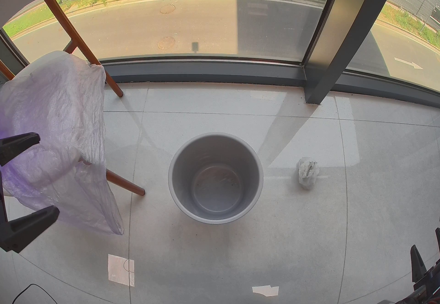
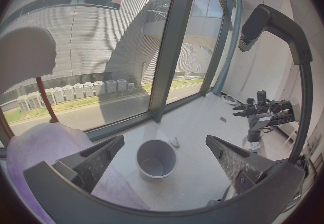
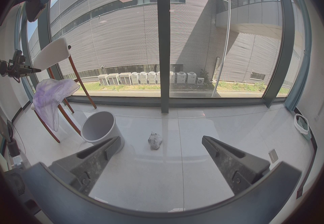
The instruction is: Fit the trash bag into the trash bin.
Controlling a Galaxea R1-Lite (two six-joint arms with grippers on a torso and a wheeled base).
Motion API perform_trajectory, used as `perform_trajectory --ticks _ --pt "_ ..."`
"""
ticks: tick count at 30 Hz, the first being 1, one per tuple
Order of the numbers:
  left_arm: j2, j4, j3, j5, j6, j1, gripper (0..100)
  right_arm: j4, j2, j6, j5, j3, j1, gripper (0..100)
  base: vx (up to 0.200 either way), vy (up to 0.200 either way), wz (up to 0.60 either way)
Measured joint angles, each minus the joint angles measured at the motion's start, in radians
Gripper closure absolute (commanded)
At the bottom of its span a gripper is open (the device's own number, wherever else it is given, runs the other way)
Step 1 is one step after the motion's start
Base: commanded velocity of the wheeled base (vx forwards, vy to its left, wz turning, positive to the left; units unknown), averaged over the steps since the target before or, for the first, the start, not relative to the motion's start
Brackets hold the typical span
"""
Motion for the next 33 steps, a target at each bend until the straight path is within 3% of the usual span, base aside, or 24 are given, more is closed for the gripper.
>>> perform_trajectory --ticks 4,8,13,19,24,27,33 --pt "0.061 0.000 -0.026 -0.042 -0.006 -0.051 0 0.000 0.000 0.001 0.000 0.000 0.000 0 0.000 0.000 0.00" --pt "0.129 -0.003 -0.053 -0.023 -0.015 -0.154 0 0.000 0.000 0.001 0.000 0.000 0.000 0 0.000 0.000 0.00" --pt "0.238 -0.038 -0.079 0.075 0.015 -0.210 0 0.000 0.000 0.002 0.000 0.000 0.000 0 0.000 0.000 0.00" --pt "0.380 -0.187 -0.105 0.230 0.050 -0.262 0 0.000 0.000 0.002 0.000 0.000 -0.001 0 0.000 0.000 0.00" --pt "0.469 -0.220 -0.137 0.442 0.014 -0.395 0 0.000 0.000 0.002 0.000 0.000 -0.001 0 0.000 0.000 0.00" --pt "0.508 -0.195 -0.175 0.634 -0.007 -0.477 0 0.000 0.000 0.002 0.000 0.000 0.000 0 0.000 0.000 0.00" --pt "0.568 0.028 -0.298 1.047 -0.038 -0.620 0 0.000 0.000 0.003 0.000 0.000 0.000 0 0.000 0.000 0.00"
